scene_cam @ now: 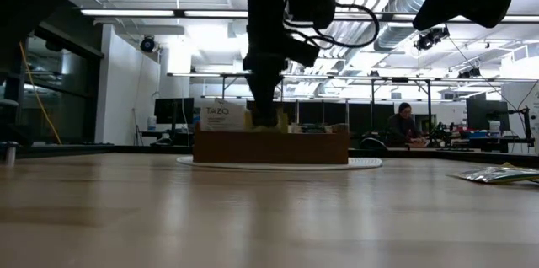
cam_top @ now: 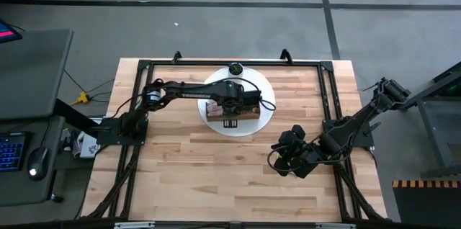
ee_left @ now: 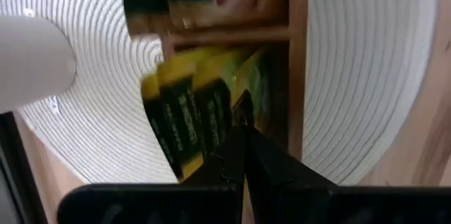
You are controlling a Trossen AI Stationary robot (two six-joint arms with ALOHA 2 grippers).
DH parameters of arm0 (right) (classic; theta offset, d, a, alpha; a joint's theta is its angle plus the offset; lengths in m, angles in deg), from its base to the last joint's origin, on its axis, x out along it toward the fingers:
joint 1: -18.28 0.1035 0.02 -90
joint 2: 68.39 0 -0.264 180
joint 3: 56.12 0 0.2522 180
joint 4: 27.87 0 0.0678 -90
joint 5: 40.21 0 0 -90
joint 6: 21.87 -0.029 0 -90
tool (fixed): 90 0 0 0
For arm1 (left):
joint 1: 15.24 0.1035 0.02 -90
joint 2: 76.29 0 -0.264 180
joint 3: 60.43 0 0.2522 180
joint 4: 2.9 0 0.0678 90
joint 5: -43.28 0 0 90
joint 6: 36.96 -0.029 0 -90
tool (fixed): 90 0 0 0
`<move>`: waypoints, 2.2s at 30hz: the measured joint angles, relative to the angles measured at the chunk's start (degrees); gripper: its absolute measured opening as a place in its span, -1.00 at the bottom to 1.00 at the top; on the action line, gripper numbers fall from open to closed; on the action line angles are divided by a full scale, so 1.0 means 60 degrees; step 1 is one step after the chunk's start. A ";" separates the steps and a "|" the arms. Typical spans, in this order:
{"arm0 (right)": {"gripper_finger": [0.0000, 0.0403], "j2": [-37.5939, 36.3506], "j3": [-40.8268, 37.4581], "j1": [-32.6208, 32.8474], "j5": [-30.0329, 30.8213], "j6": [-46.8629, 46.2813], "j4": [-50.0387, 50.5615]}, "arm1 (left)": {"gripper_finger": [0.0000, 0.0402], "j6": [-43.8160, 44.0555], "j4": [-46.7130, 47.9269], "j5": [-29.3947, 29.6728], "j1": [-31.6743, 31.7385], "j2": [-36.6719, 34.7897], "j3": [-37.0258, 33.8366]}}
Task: Pick & Place Tea
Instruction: Put the yellow tea bag into the middle section of the wooden organizer
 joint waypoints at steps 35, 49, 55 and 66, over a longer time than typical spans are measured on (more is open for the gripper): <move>-1.00 -0.0050 0.0000 0.0019 -0.0039 -0.1688 0.1029 | -0.06 0.0325 0.0867 0.0556 0.0062 0.0117 0.1055; -1.00 0.0124 0.0000 0.0763 -0.1344 -0.5795 0.2856 | -0.02 0.1934 -0.2584 -0.3556 -0.0280 -0.0531 0.1051; -1.00 0.0944 0.0000 0.0793 -0.2245 -0.6562 0.3282 | -0.02 0.2097 -0.4276 -0.4435 -0.0726 -0.0236 0.1077; -1.00 0.1640 -0.0101 0.1126 -0.2652 -0.7470 0.2941 | -0.02 0.2618 -0.4872 -0.5568 -0.0699 0.0478 0.1053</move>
